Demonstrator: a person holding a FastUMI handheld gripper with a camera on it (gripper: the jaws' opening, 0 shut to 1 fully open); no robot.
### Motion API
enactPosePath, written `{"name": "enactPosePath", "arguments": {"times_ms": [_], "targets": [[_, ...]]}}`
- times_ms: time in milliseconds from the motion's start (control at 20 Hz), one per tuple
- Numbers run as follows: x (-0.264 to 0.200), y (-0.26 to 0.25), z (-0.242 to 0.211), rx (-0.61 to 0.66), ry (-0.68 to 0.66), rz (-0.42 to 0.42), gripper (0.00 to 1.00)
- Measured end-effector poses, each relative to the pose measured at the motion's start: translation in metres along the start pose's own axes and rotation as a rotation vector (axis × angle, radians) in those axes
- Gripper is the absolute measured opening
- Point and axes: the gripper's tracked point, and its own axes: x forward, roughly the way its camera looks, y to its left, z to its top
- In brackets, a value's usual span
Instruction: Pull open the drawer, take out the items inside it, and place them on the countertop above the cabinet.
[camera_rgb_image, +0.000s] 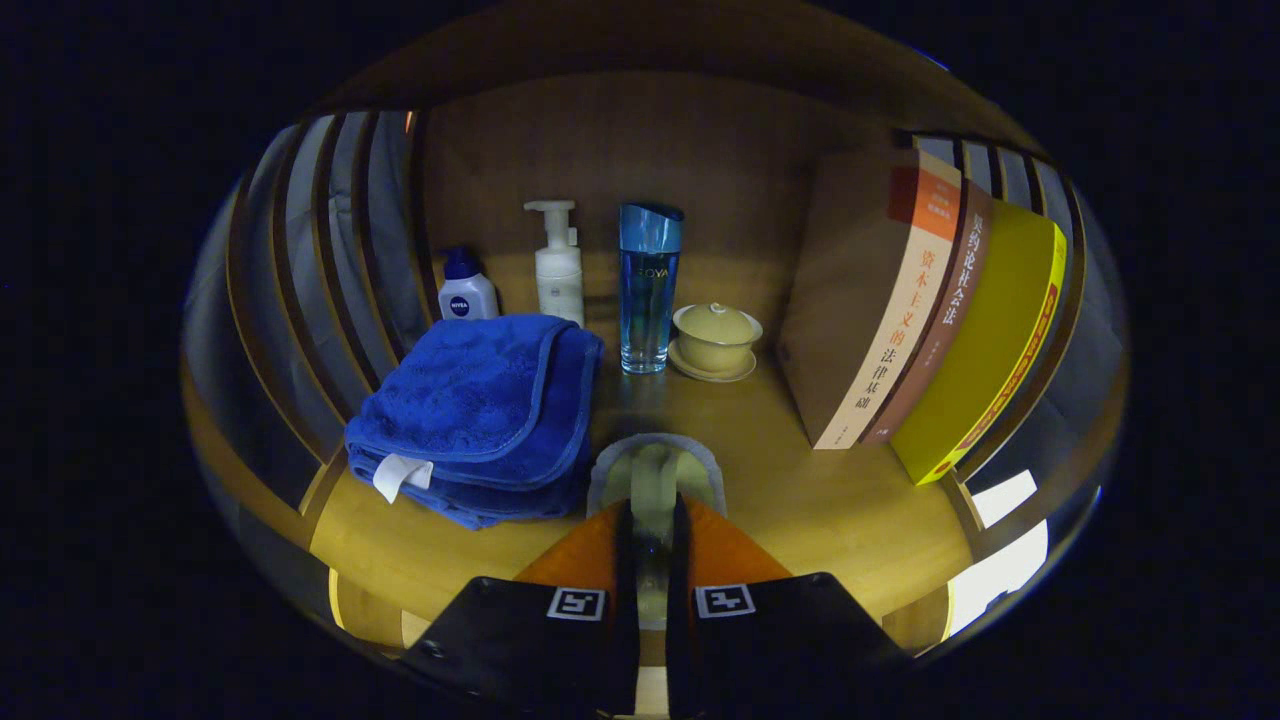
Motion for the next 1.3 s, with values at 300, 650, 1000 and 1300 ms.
{"name": "enactPosePath", "arguments": {"times_ms": [300, 650, 1000, 1300], "targets": [[0.004, 0.003, -0.009, 0.042, 0.023, 0.012, 0.33], [-0.004, 0.004, -0.004, 0.073, -0.008, 0.035, 0.53], [-0.025, 0.010, 0.012, 0.021, -0.058, 0.047, 0.99], [-0.062, 0.015, 0.027, -0.005, -0.144, 0.052, 0.99]]}}
